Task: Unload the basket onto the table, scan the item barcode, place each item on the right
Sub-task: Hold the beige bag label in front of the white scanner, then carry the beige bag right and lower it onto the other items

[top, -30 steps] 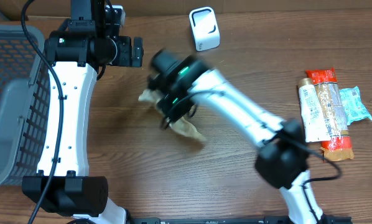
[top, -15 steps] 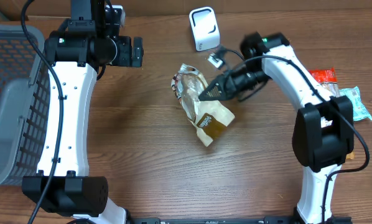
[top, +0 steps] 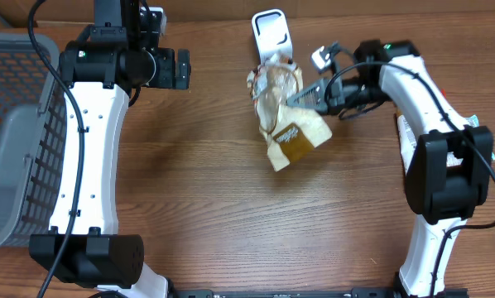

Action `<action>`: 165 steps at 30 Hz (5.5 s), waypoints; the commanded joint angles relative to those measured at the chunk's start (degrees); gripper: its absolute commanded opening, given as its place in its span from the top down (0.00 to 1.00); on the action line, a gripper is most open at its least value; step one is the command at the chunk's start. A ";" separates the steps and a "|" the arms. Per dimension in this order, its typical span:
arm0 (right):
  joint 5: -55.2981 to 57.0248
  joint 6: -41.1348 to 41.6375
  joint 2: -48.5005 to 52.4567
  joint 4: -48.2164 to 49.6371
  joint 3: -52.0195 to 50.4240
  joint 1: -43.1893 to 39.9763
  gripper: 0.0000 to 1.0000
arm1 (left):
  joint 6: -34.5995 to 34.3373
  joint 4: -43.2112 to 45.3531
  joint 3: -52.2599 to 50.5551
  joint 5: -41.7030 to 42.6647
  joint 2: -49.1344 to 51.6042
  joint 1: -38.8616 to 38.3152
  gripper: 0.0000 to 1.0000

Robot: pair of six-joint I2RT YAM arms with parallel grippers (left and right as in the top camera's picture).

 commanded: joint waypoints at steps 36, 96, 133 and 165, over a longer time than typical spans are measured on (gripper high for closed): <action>30.64 -1.25 -3.52 0.61 2.80 -2.29 0.96 | 1.09 0.04 0.70 -0.35 -0.81 -0.39 0.00; 98.84 -11.21 9.55 48.87 11.87 17.18 0.96 | 1.09 0.04 0.70 -0.35 -0.81 -0.39 0.00; 84.17 12.52 -13.40 33.75 11.91 18.08 0.96 | 1.09 0.04 0.70 -0.35 -0.81 -0.39 0.01; 98.16 74.27 -21.51 17.20 -21.68 -20.79 0.26 | 1.09 0.04 0.70 -0.35 -0.81 -0.37 0.01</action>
